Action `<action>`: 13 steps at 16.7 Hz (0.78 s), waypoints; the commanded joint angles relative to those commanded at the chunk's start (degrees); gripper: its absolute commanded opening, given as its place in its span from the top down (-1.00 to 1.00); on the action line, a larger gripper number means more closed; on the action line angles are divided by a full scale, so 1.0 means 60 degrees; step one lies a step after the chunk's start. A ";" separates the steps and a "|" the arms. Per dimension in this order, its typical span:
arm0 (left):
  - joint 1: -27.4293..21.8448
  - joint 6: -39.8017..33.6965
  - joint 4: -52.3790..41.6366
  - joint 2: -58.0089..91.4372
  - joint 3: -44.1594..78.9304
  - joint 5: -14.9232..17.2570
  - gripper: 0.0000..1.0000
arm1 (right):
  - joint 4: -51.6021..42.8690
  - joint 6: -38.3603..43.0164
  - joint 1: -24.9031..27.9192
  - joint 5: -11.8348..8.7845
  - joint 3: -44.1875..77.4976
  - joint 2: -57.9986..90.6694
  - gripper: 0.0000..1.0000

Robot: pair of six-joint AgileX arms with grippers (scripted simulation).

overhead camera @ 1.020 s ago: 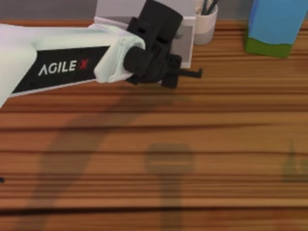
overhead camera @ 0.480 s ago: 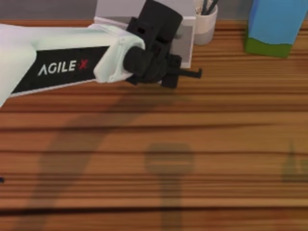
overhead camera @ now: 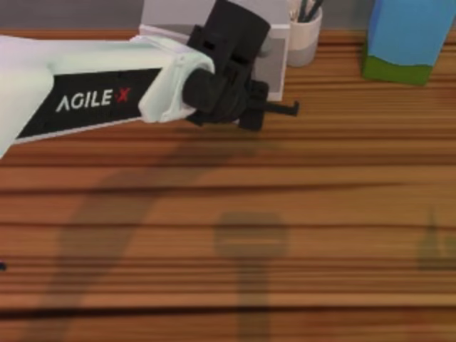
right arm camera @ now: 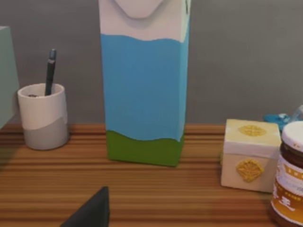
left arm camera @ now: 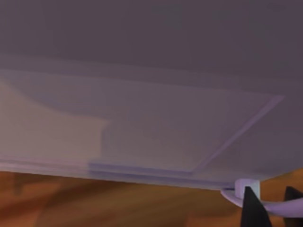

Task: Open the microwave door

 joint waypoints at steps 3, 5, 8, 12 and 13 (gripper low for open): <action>-0.0084 -0.0054 -0.0002 0.0021 0.0036 0.0075 1.00 | 0.0000 0.0000 0.0000 0.0000 0.0000 0.0000 -1.00; -0.0045 0.0043 0.0022 -0.0027 -0.0083 0.0126 1.00 | 0.0000 0.0000 0.0000 0.0000 0.0000 0.0000 -1.00; 0.0059 0.0305 0.0193 -0.0243 -0.0310 0.0279 1.00 | 0.0000 0.0000 0.0000 0.0000 0.0000 0.0000 -1.00; 0.0103 0.0418 0.0224 -0.0286 -0.0438 0.0340 1.00 | 0.0000 0.0000 0.0000 0.0000 0.0000 0.0000 -1.00; 0.0103 0.0418 0.0224 -0.0286 -0.0438 0.0340 1.00 | 0.0000 0.0000 0.0000 0.0000 0.0000 0.0000 -1.00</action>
